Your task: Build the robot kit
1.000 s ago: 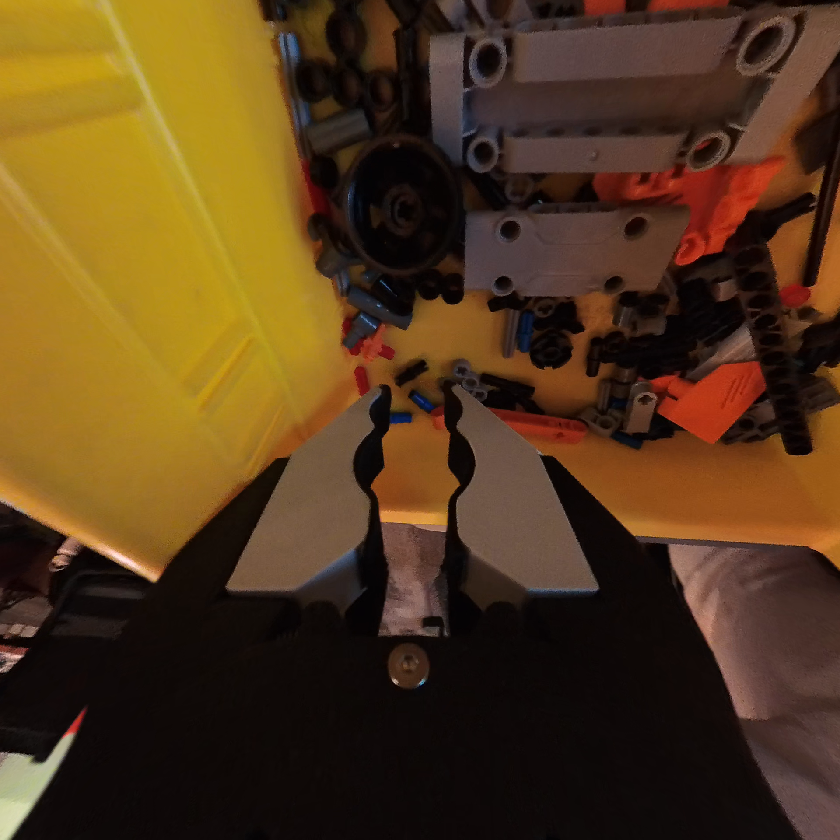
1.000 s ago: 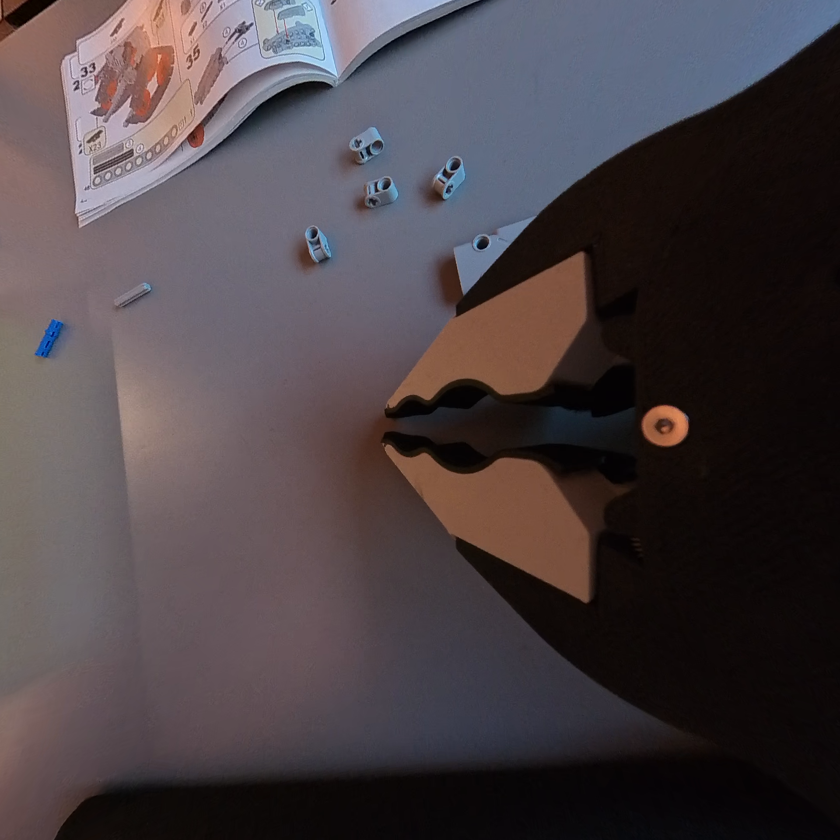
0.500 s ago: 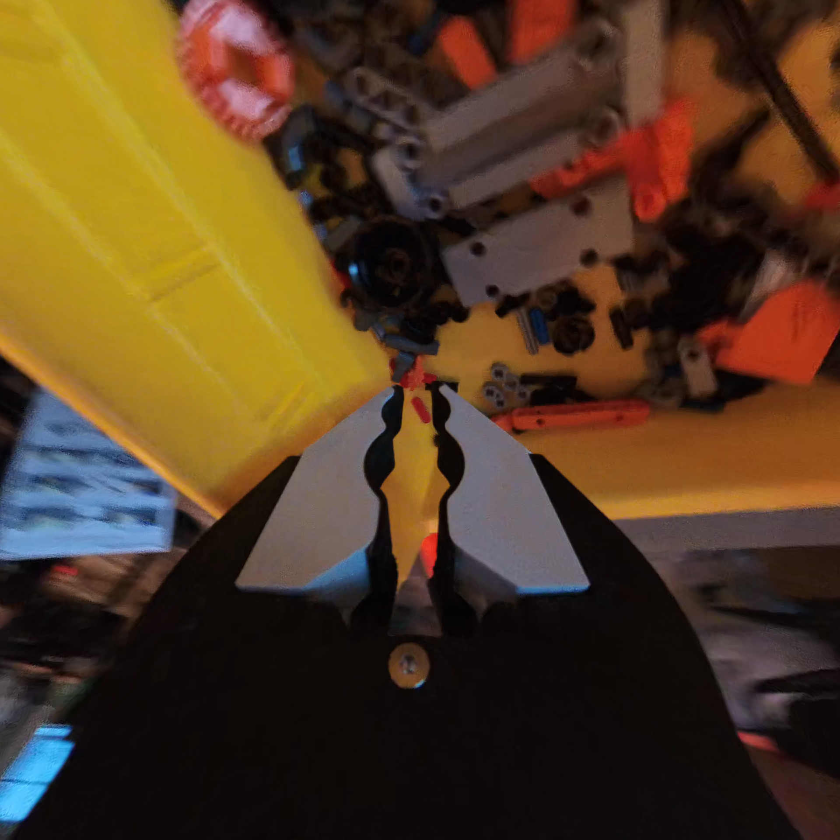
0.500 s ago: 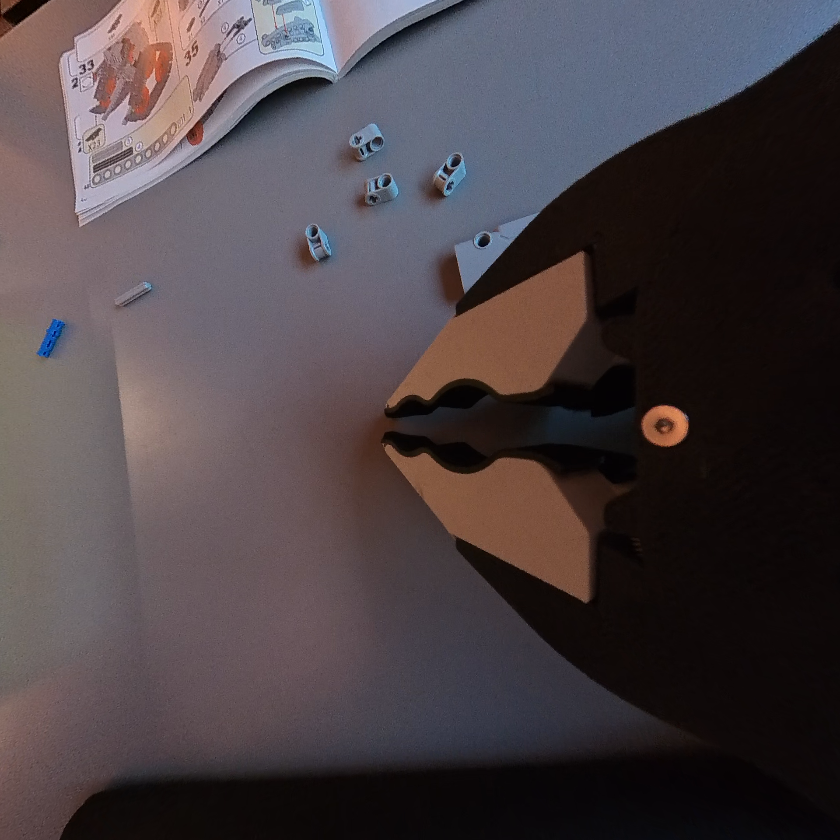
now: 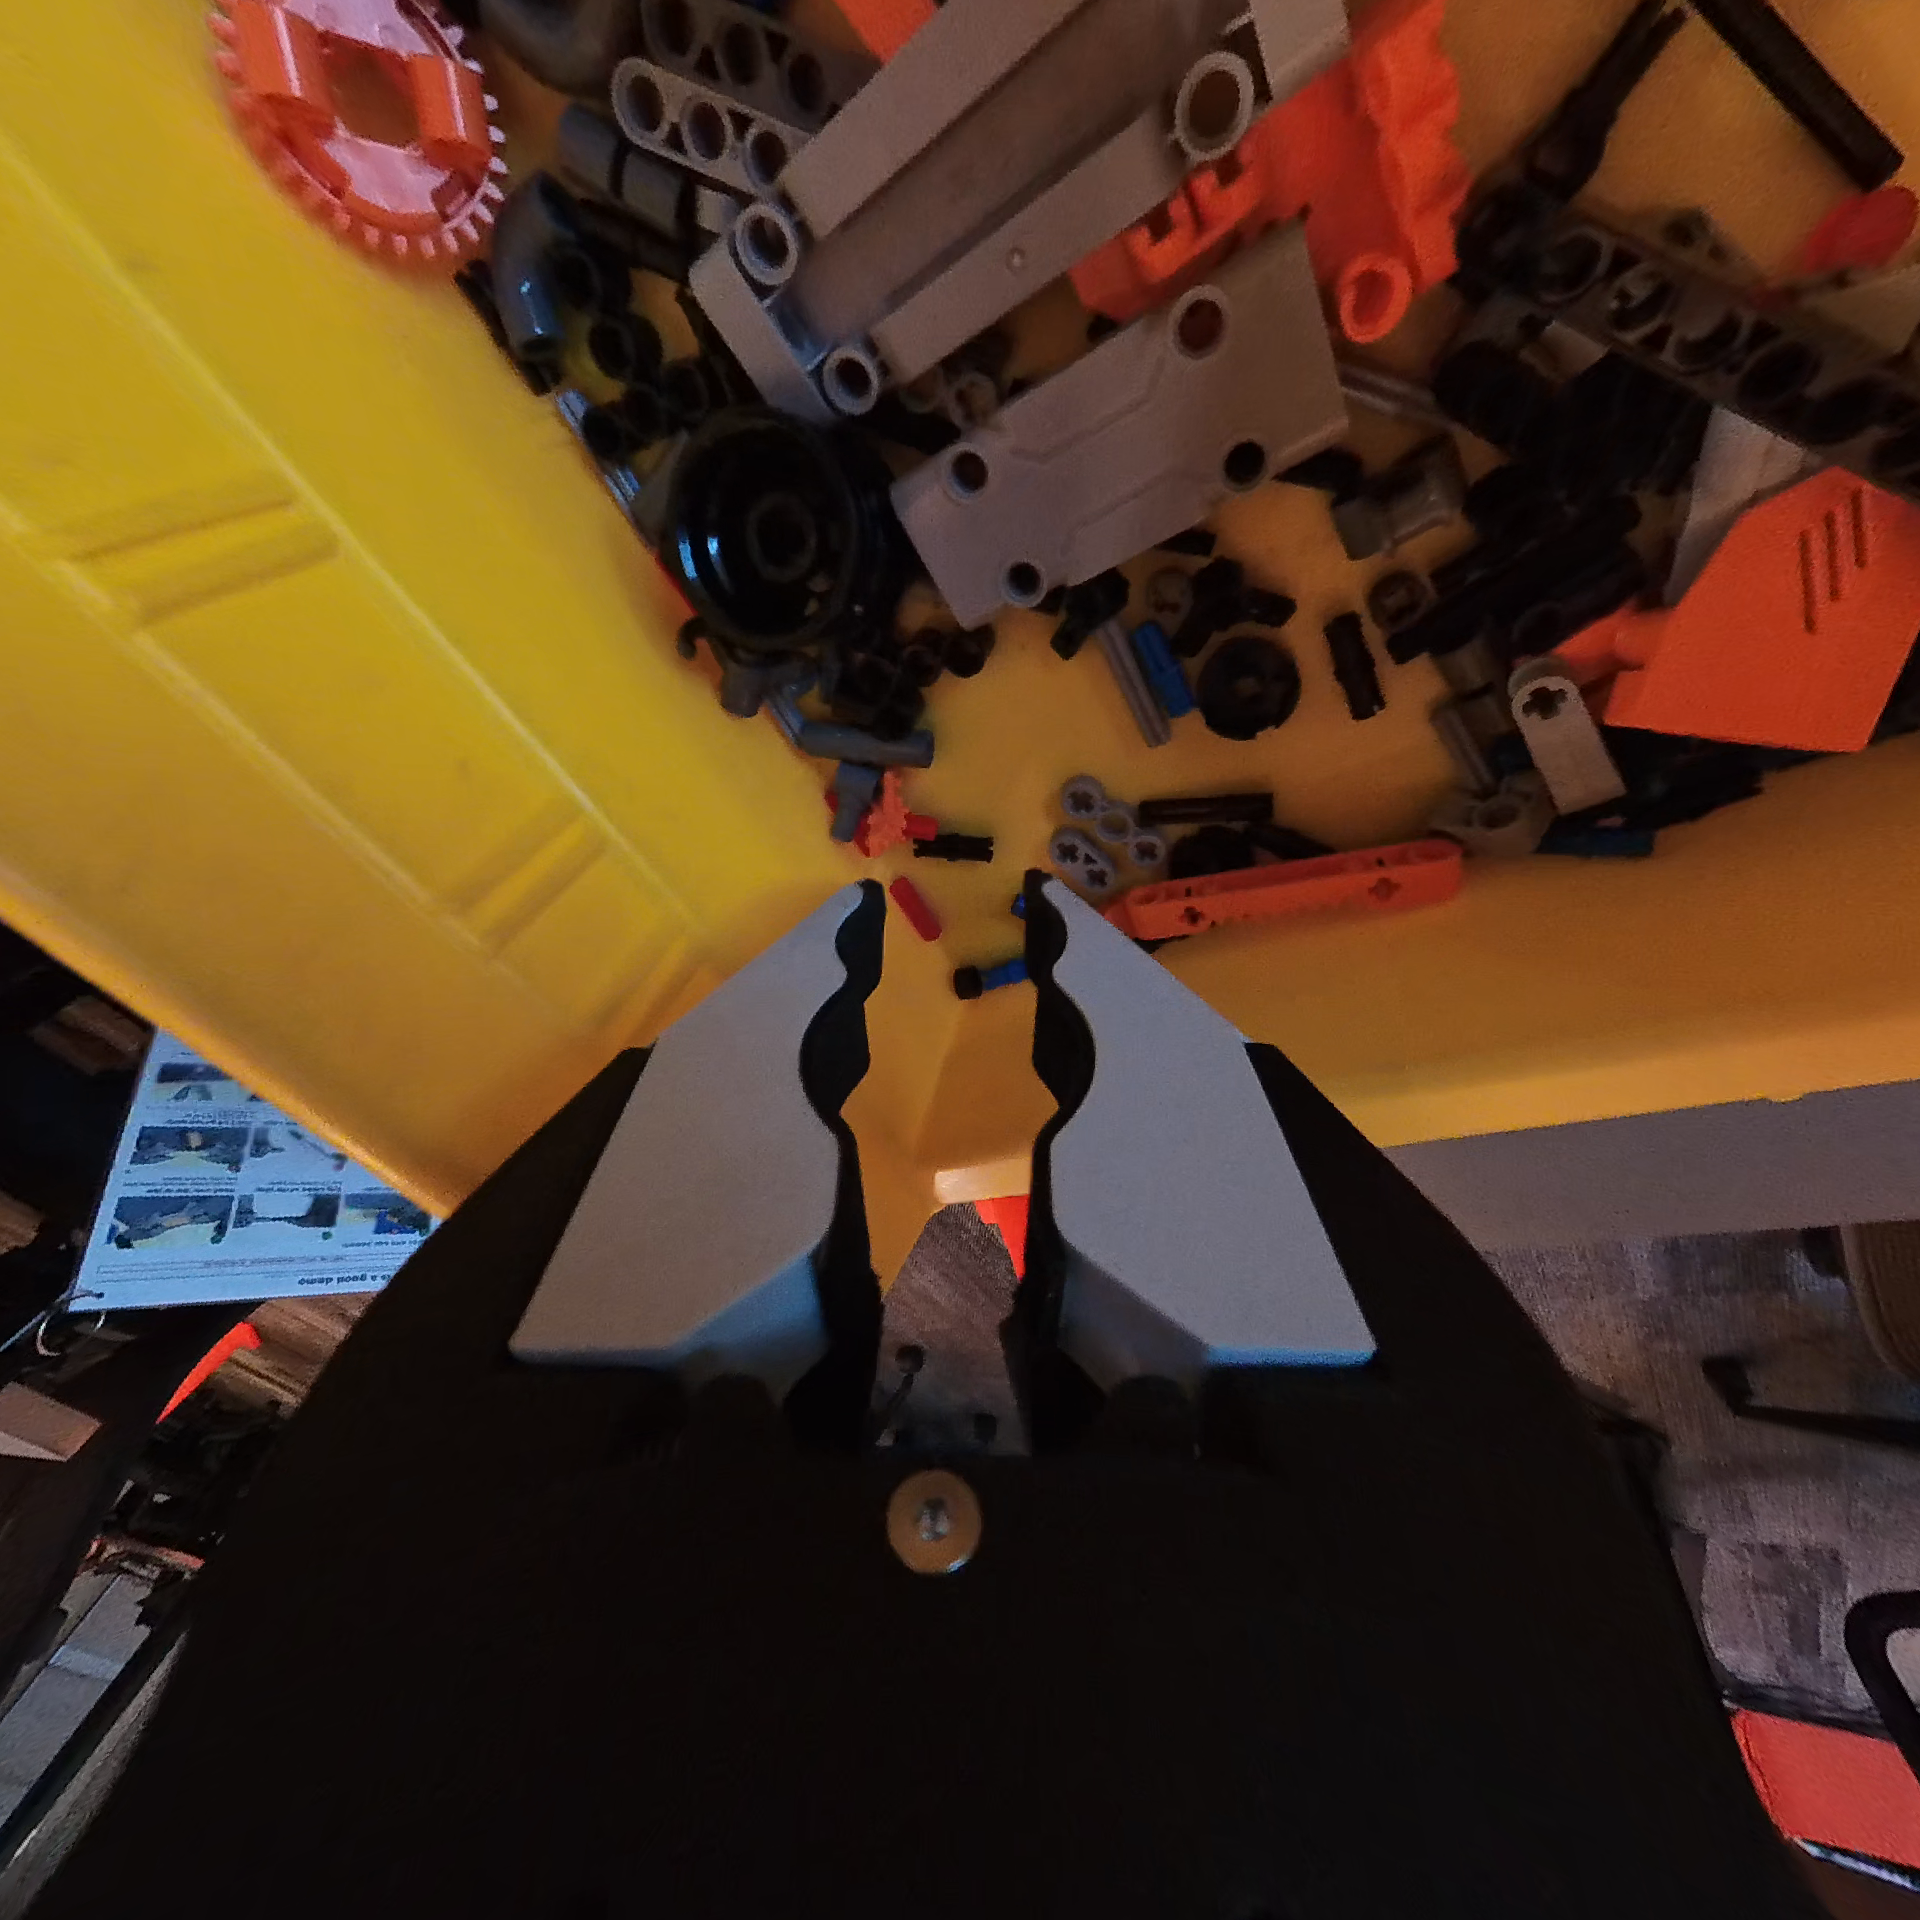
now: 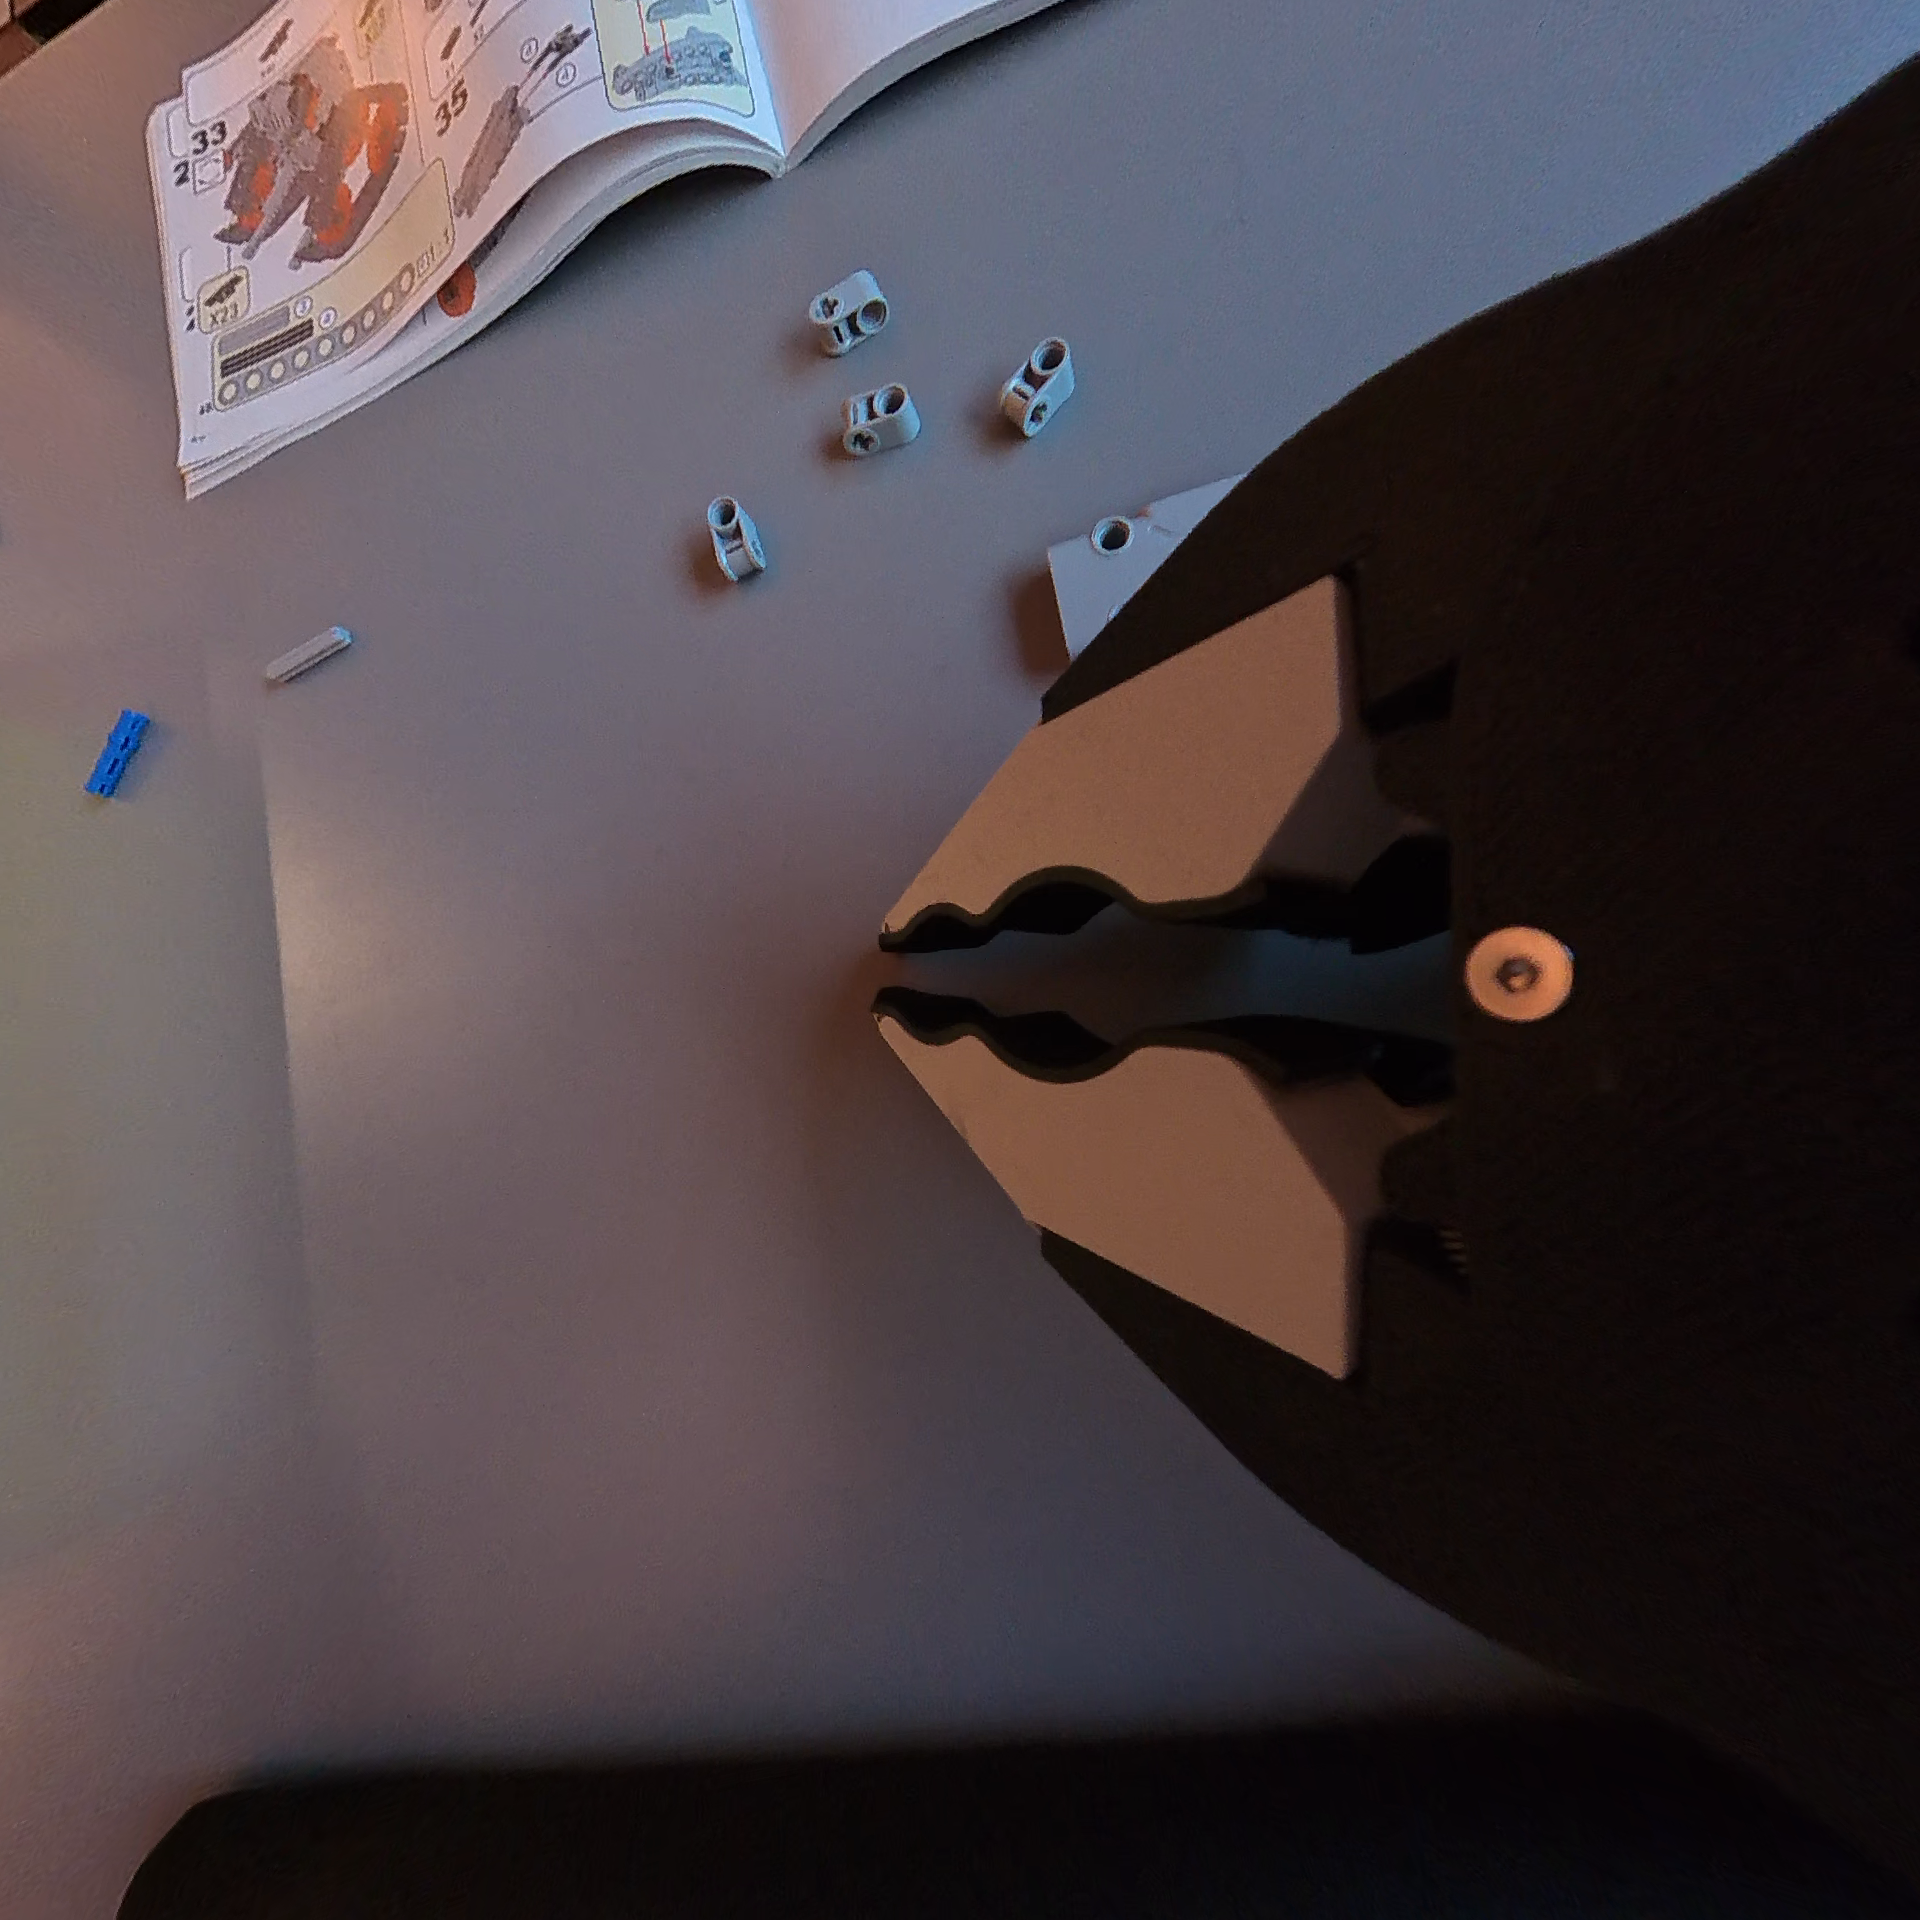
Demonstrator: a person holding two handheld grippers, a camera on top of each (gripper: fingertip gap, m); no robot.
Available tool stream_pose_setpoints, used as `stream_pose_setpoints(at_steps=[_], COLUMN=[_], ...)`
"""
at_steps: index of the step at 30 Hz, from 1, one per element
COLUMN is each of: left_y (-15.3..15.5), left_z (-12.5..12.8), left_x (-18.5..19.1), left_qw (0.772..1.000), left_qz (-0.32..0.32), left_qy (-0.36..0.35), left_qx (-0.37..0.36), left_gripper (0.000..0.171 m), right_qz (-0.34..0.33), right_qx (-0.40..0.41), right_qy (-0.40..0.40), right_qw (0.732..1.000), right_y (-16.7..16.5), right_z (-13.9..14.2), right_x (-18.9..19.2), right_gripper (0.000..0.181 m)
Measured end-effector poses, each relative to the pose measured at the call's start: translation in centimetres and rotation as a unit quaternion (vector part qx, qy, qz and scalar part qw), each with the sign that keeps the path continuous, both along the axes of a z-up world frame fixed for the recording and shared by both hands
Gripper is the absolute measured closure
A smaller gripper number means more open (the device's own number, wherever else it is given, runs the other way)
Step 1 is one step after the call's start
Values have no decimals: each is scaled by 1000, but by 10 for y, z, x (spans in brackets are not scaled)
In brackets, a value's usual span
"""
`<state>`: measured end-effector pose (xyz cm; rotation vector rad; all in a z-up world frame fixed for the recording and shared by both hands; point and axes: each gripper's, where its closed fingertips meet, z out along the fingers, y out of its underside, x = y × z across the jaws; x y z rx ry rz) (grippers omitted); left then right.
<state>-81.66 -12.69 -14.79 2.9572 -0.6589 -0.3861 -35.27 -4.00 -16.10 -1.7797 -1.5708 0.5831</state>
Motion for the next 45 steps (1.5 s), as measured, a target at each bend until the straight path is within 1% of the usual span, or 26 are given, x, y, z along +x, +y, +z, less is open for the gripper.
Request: stream_pose_setpoints(at_steps=[6,8,11,14,17,19,23,25,27,29,31,34,37,39,41,43,45], left_y=[1,1,-1,0,0,1,0,-1,1,4,7,12,21,26,33,44,61], left_z=[-2,-6,-13,-13,-13,-13,-10,-2,12,27,40,51,64,77,92,105,116], left_x=[0,3,2,1,1,-1,0,1,1,5,14,29,56,77,97,115,136], left_qw=[1000,1000,1000,1000,1000,1000,1000,1000,999,995,988,973,946,925,909,906,915], left_qz=[-9,-6,-11,-14,-11,-12,-14,-4,9,24,40,59,66,55,30,0,-39], left_qy=[-3,-15,-7,1,-9,-3,-7,-19,-28,-55,-98,-162,-259,-320,-358,-359,-334], left_qx=[-1,-1,-8,-6,-6,-2,3,18,46,82,115,152,183,197,213,224,223], left_gripper=[152,150,154,154,155,162,165,165,165,165,165,165,165,165,165,166,165], right_qz=[1,1,1,0,0,0,1,1,1,1,1,2,3,4,6,6,9], right_qx=[0,0,-1,-4,-3,-2,-1,-1,-2,-4,-4,0,2,5,7,7,10], right_qy=[-1,0,0,2,2,1,0,0,1,1,1,-1,-4,-6,-7,-8,-10], right_qw=[1000,1000,1000,1000,1000,1000,1000,1000,1000,1000,1000,1000,1000,1000,1000,1000,1000], right_y=[0,0,0,0,0,-1,-1,-1,-1,-1,-1,-2,-2,-2,-3,-3,-5], right_z=[0,0,0,0,0,0,0,0,0,0,0,0,0,0,0,0,0], right_x=[0,0,0,0,0,0,0,0,0,0,-1,-1,-1,-1,-1,-2,-3], right_gripper=[173,173,173,172,172,173,173,173,173,173,173,173,173,173,173,173,173])
